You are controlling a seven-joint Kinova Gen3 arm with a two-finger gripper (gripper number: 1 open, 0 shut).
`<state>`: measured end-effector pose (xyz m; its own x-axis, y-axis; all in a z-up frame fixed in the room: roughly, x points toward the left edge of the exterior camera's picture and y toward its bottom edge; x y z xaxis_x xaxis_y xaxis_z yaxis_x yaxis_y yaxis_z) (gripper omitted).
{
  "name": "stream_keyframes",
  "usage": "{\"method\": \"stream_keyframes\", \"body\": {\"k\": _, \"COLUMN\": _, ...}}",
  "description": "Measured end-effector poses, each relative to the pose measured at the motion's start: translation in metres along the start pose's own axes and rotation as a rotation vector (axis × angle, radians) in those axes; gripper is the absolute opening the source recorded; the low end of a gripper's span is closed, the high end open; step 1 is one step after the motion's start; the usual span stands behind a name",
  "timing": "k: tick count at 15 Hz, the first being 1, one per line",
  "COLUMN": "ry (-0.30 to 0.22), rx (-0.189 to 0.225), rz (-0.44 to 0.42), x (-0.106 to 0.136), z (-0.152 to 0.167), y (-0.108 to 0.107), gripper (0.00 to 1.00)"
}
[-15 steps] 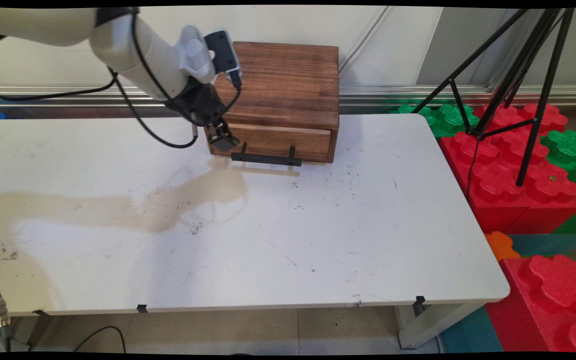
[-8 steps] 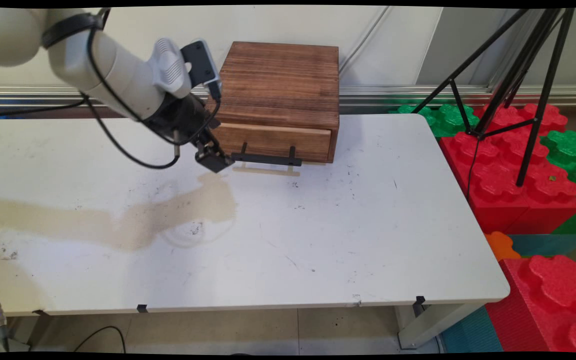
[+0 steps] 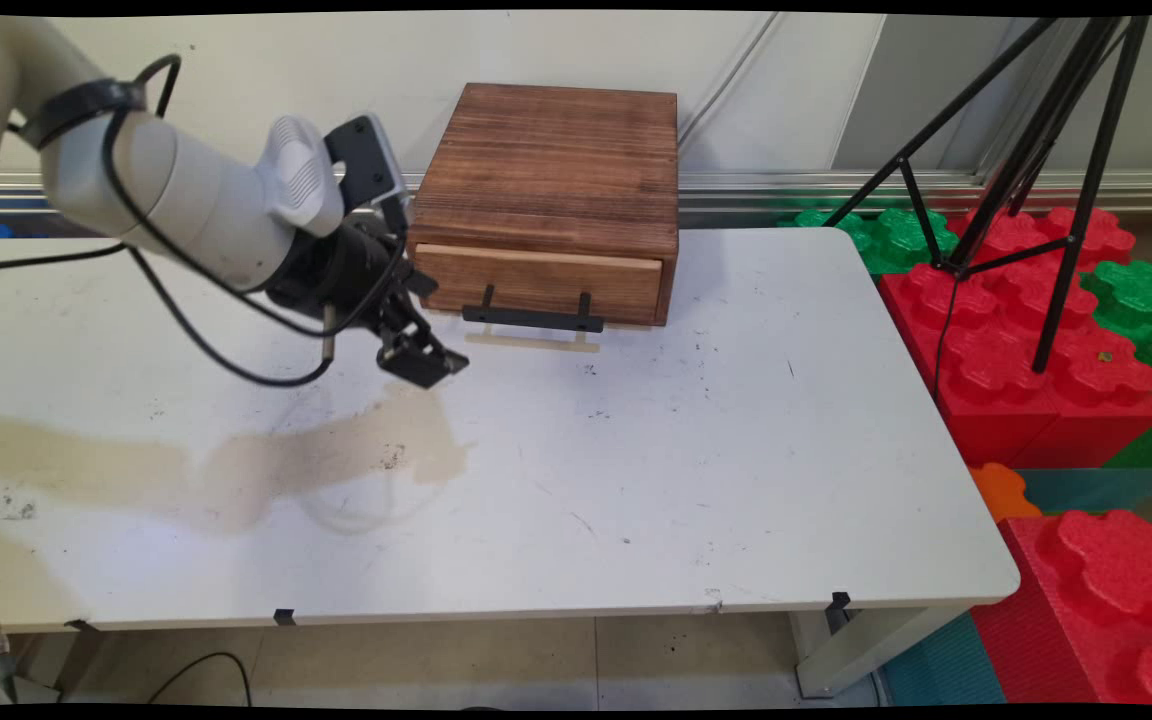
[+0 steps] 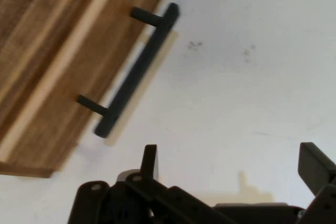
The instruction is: Open the drawer
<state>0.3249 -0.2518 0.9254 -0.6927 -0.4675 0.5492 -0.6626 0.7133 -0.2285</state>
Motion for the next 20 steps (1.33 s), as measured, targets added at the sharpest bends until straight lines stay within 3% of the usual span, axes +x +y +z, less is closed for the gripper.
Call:
{"method": "stream_keyframes", "body": {"k": 9, "ry": 0.01, "rx": -0.089, "rz": 0.043, "x": -0.029, "z": -0.009, "y": 0.022, "gripper": 1.0}}
{"method": "stream_keyframes", "body": {"k": 20, "ry": 0.016, "rx": -0.126, "rz": 0.062, "x": -0.044, "z": -0.016, "y": 0.032, "gripper": 1.0}}
